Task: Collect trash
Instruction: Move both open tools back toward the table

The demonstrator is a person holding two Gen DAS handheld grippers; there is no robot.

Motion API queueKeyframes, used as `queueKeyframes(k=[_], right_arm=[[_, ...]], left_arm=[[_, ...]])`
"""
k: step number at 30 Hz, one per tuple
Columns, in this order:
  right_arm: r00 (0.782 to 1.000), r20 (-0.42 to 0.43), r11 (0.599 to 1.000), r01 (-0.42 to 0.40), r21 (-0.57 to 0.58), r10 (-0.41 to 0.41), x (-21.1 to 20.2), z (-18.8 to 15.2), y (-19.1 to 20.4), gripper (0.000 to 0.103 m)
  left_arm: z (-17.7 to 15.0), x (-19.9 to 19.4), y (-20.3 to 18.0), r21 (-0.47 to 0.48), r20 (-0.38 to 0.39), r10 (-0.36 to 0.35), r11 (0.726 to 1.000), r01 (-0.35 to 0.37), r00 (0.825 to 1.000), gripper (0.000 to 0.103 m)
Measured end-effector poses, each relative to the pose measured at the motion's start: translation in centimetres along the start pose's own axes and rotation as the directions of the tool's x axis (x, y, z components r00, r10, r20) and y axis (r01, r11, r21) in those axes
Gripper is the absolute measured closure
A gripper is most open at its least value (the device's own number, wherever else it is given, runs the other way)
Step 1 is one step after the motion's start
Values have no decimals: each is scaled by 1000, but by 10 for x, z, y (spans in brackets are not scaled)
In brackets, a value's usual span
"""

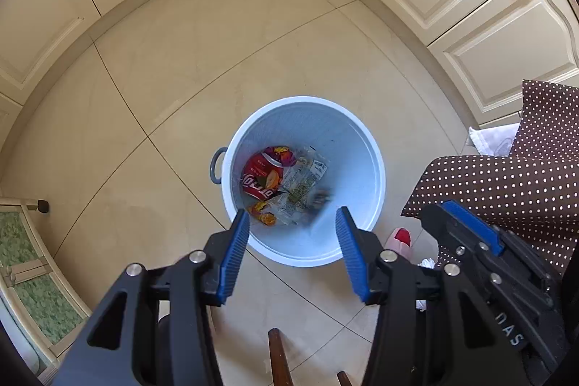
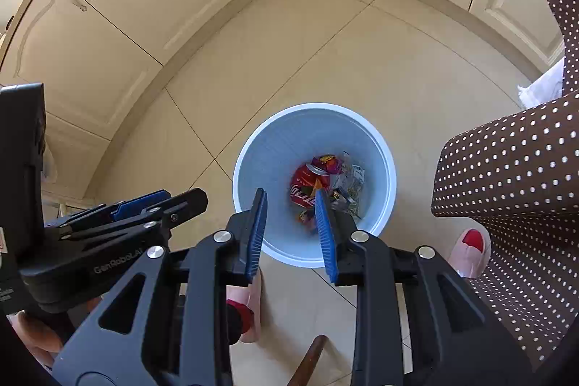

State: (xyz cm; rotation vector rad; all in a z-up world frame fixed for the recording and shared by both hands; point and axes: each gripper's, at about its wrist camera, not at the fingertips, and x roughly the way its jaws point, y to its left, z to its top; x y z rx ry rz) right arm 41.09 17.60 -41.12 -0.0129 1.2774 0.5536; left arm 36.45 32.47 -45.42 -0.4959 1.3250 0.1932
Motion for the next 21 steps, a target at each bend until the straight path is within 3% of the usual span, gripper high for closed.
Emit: queueKeyframes(k=[3, 7, 11, 17, 21], right_arm=[[1000, 12, 1000, 7, -5, -7, -12, -2, 1, 75], [999, 41, 1000, 14, -17, -13, -38, -8, 1, 75], [995, 100, 999, 21, -38, -17, -80, -17, 5, 75], [974, 226, 997, 34, -70, -18, -161, -34, 15, 75], [936, 350, 994, 61, -95, -24, -231, -55, 18, 74]], left_arm=[[-4, -8, -5, 12, 17, 1, 1000, -1, 1000, 54], [-12, -36, -17, 50, 99, 27, 998, -32, 995, 54], [-26, -74, -30, 71, 170, 6, 997, -19, 985, 54], [-55, -152, -65, 116, 344, 28, 991, -72, 938, 54], [-81, -202, -92, 164, 424, -17, 985, -58, 905, 54]])
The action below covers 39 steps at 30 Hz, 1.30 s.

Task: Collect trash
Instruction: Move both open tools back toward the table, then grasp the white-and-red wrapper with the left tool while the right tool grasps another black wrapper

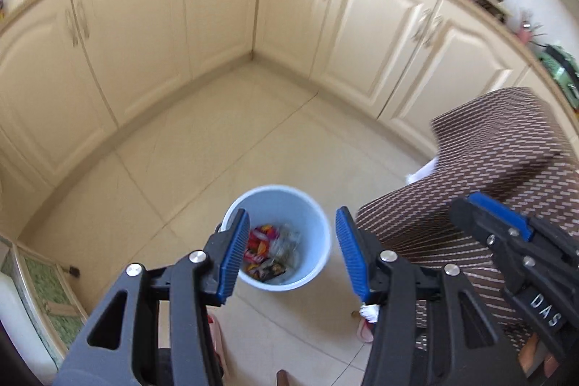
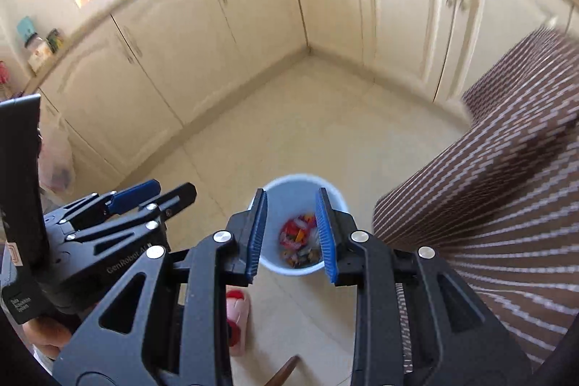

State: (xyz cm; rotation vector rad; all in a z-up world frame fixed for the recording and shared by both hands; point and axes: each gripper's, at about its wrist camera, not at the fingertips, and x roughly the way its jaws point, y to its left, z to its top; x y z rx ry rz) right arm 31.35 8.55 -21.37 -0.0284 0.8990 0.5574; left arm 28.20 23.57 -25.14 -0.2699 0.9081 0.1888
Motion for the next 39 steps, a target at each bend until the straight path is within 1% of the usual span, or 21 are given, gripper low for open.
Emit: queueKeyframes(k=[1, 3, 4, 6, 7, 8, 9, 12, 14, 15, 18, 20, 21, 24, 26, 27, 30, 32, 34, 36, 39], right_arm=[[1000, 29, 1000, 4, -4, -4, -18, 1, -1, 74], [996, 90, 1000, 14, -8, -13, -56, 1, -4, 73], [994, 108, 1000, 17, -9, -16, -66, -1, -7, 73], [986, 164, 999, 35, -6, -33, -101, -4, -13, 72], [982, 184, 999, 44, -2, -43, -114, -5, -19, 70], [975, 213, 998, 61, 10, -62, -134, -9, -27, 62], [969, 236, 997, 75, 19, -78, -148, -12, -35, 57], [950, 283, 991, 127, 44, -134, -187, -25, -60, 57], [937, 301, 984, 160, 74, -175, -209, -32, -82, 57], [926, 313, 977, 189, 94, -209, -223, -39, -97, 57], [899, 321, 953, 261, 156, -299, -252, -53, -135, 56], [885, 300, 930, 304, 205, -355, -266, -64, -169, 56], [882, 289, 923, 316, 220, -371, -271, -70, -180, 56], [879, 245, 899, 344, 269, -410, -278, -84, -216, 56], [879, 220, 887, 353, 297, -423, -278, -89, -231, 56], [876, 208, 880, 365, 305, -435, -278, -91, -241, 56], [871, 176, 860, 386, 333, -459, -273, -93, -265, 55], [868, 155, 851, 401, 340, -471, -268, -94, -276, 55], [870, 143, 847, 404, 345, -473, -266, -94, -288, 55], [868, 133, 841, 409, 353, -478, -263, -92, -299, 54], [873, 129, 841, 399, 365, -470, -261, -90, -310, 54]], left_arm=[[2, -15, -9, 17, 29, -4, 1000, 4, 1000, 54], [5, -46, -30, 51, 85, -21, 999, 17, 996, 48], [6, -57, -38, 68, 106, -27, 998, 20, 994, 45], [7, -76, -57, 110, 139, -39, 994, 24, 990, 44], [7, -86, -70, 137, 153, -51, 990, 30, 987, 43], [7, -93, -82, 159, 161, -64, 987, 38, 985, 42], [7, -102, -96, 185, 166, -83, 981, 52, 983, 42], [5, -117, -130, 238, 165, -128, 967, 87, 978, 41], [3, -123, -156, 281, 149, -170, 952, 123, 974, 39], [2, -125, -174, 305, 134, -192, 941, 144, 972, 39], [-4, -127, -211, 357, 91, -246, 913, 199, 965, 39], [-6, -124, -239, 390, 47, -282, 889, 242, 958, 39], [-7, -120, -255, 405, 19, -297, 875, 264, 955, 39], [-9, -108, -282, 428, -30, -320, 852, 301, 947, 39], [-7, -96, -305, 421, -91, -353, 834, 357, 931, 39], [-7, -92, -316, 412, -112, -367, 829, 379, 924, 39], [-5, -78, -342, 403, -144, -373, 824, 399, 917, 39], [-5, -69, -365, 396, -176, -381, 817, 420, 908, 39], [-5, -61, -386, 406, -191, -371, 813, 417, 909, 39], [-6, -55, -403, 422, -193, -355, 811, 404, 915, 38], [-5, -42, -426, 428, -216, -345, 807, 406, 913, 38]])
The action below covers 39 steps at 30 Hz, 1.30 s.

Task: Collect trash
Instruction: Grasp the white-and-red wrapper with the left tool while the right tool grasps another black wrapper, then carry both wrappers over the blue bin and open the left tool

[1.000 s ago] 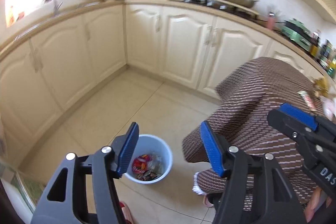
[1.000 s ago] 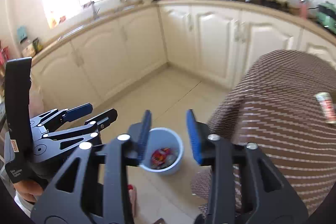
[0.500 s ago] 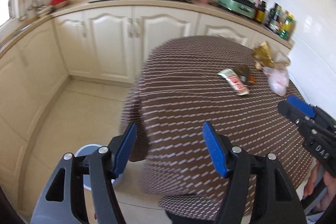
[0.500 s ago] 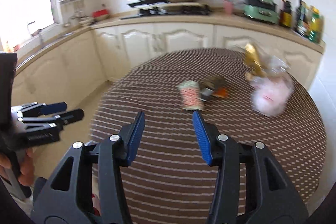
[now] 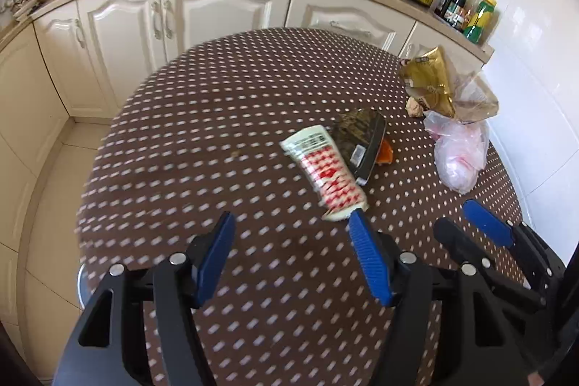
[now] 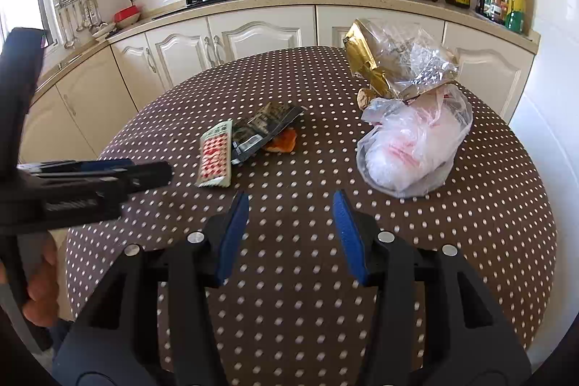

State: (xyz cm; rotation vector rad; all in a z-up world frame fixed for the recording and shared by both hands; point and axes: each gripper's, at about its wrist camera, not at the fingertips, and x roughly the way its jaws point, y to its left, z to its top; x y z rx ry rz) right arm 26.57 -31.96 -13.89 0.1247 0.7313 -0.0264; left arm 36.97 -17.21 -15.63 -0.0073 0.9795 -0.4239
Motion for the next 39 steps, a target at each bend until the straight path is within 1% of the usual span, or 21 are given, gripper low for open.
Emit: queueKeyframes(k=[3, 10, 11, 12, 13, 14, 16, 17, 19, 21, 22, 24, 26, 28, 29, 31, 34, 35, 36, 37, 39], right_arm=[[1000, -1, 1000, -2, 2, 2, 6, 7, -6, 53], [1000, -7, 1000, -4, -7, 4, 16, 19, -10, 52], [1000, -11, 1000, -7, -7, 7, 18, 19, -10, 52], [1000, -13, 1000, -11, -9, 11, 19, 20, -9, 52], [1000, -14, 1000, -11, -13, 11, 20, 20, -8, 52], [1000, -17, 1000, -10, -17, 9, 22, 21, -7, 51], [1000, -24, 1000, -14, -19, 13, 24, 22, -4, 51], [999, -29, 1000, -21, -18, 20, 26, 24, -1, 51], [999, -39, 999, -37, -20, 36, 30, 26, 4, 51], [998, -47, 999, -46, -24, 45, 35, 29, 11, 51], [998, -51, 999, -47, -27, 45, 38, 31, 14, 50], [997, -58, 998, -51, -26, 49, 45, 36, 21, 46], [997, -67, 999, -39, -15, 38, 53, 43, 27, 45], [997, -72, 1000, -28, -2, 28, 63, 51, 30, 43], [997, -75, 1000, -14, 5, 14, 68, 55, 31, 40], [996, -86, 999, 23, 26, -21, 81, 63, 28, 40], [993, -115, 996, 28, 87, -18, 100, 73, 18, 40], [993, -121, 995, 16, 103, -3, 105, 75, 17, 40], [992, -124, 992, -12, 123, 28, 111, 76, 15, 41], [990, -134, 992, -18, 126, 35, 116, 77, 16, 41], [990, -137, 996, -15, 93, 28, 120, 77, 22, 57]], left_arm=[[10, 18, -12, 21, -12, 24, 1000, -23, 1000, 38], [32, 47, -15, -6, -28, 48, 999, -48, 998, 39], [32, 49, -14, -7, -29, 49, 999, -50, 998, 46], [32, 50, -16, 9, -17, 62, 998, -62, 998, 57], [31, 51, -18, 36, -11, 79, 996, -78, 997, 64], [30, 51, -19, 49, -5, 79, 996, -78, 997, 75], [29, 49, -16, 55, -3, 55, 997, -55, 998, 84], [28, 46, -11, 39, -3, 28, 999, -28, 1000, 89], [26, 39, -1, 22, 3, -6, 1000, 6, 1000, 91], [24, 33, 8, 14, 16, 1, 1000, -1, 1000, 91], [23, 30, 14, 0, 20, -7, 1000, 7, 1000, 91], [22, 21, 24, -20, 38, -19, 1000, 20, 999, 92], [22, 11, 35, -34, 73, 5, 999, -3, 997, 92], [24, 2, 47, -51, 108, 37, 998, -32, 993, 92], [25, -1, 52, -60, 117, 46, 997, -39, 992, 92], [27, -6, 63, -82, 129, 58, 996, -47, 990, 92], [28, -9, 78, -104, 140, 84, 992, -70, 987, 92], [28, -9, 82, -109, 139, 87, 991, -72, 987, 92], [29, -8, 88, -118, 138, 90, 990, -73, 986, 92], [28, -9, 91, -124, 138, 94, 989, -76, 986, 92], [27, -9, 97, -129, 139, 102, 988, -84, 985, 92]])
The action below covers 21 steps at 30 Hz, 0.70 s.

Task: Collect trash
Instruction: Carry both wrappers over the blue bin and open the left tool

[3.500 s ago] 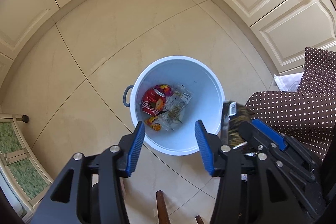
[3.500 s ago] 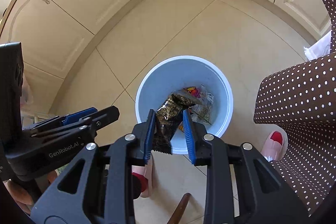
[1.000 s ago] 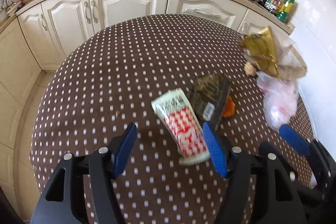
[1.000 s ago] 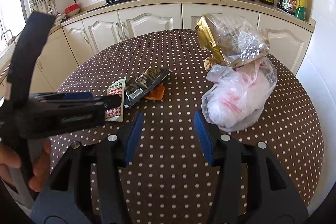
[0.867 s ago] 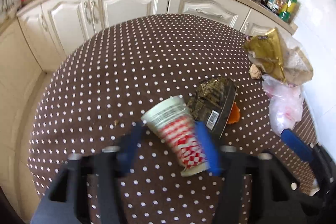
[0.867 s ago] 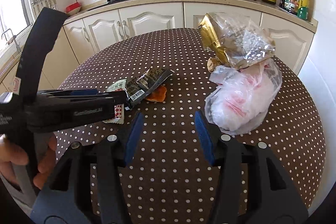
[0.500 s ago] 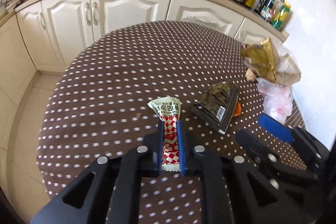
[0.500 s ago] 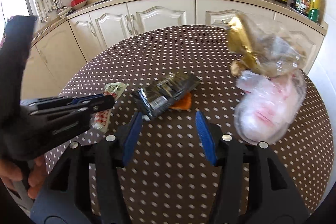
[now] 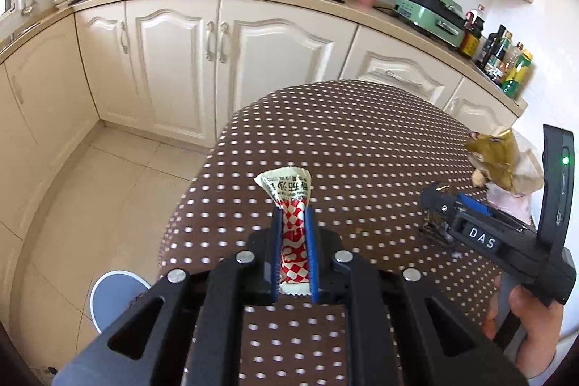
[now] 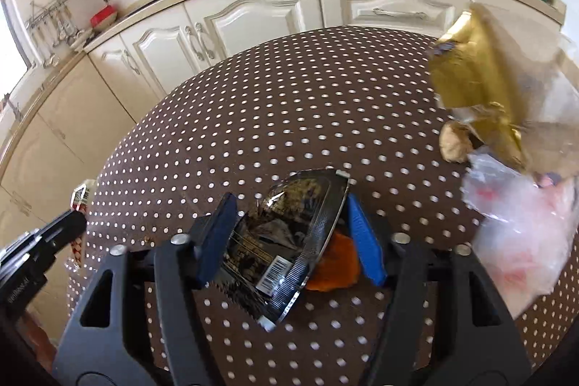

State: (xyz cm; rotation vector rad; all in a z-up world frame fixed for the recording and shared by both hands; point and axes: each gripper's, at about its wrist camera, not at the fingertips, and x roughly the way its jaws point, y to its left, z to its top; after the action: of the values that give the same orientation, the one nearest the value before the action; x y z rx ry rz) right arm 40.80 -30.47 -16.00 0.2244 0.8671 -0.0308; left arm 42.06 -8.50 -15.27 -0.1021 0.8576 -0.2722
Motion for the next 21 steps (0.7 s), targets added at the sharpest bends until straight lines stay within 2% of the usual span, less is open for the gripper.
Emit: queueKeyframes(k=[1, 3, 7, 9, 14, 17, 21], right_arm=[[1000, -1, 1000, 5, -27, -5, 0, -1, 6, 61], [1000, 0, 997, 9, -79, -9, 0, -2, 17, 77], [999, 37, 988, -8, -153, 14, -10, -8, 37, 88], [997, 73, 983, -10, -185, 24, -22, -13, 49, 88], [988, 102, 970, -92, -223, 117, -51, -26, 80, 89], [976, 103, 953, -160, -256, 192, -67, -35, 110, 89], [948, 77, 910, -272, -313, 309, -82, -49, 166, 89]], left_arm=[[0, 1, 4, -5, -1, 2, 1000, -2, 1000, 92], [0, 1, 10, -15, -5, -1, 1000, 1, 1000, 92], [-3, -6, 19, -24, 1, -7, 1000, 7, 1000, 92], [-5, -12, 25, -25, 6, -17, 1000, 17, 1000, 92], [-13, -37, 48, -48, 27, -31, 998, 32, 999, 92], [-21, -55, 71, -68, 41, -19, 997, 22, 999, 92], [-40, -83, 117, -105, 63, 9, 994, -2, 998, 92]])
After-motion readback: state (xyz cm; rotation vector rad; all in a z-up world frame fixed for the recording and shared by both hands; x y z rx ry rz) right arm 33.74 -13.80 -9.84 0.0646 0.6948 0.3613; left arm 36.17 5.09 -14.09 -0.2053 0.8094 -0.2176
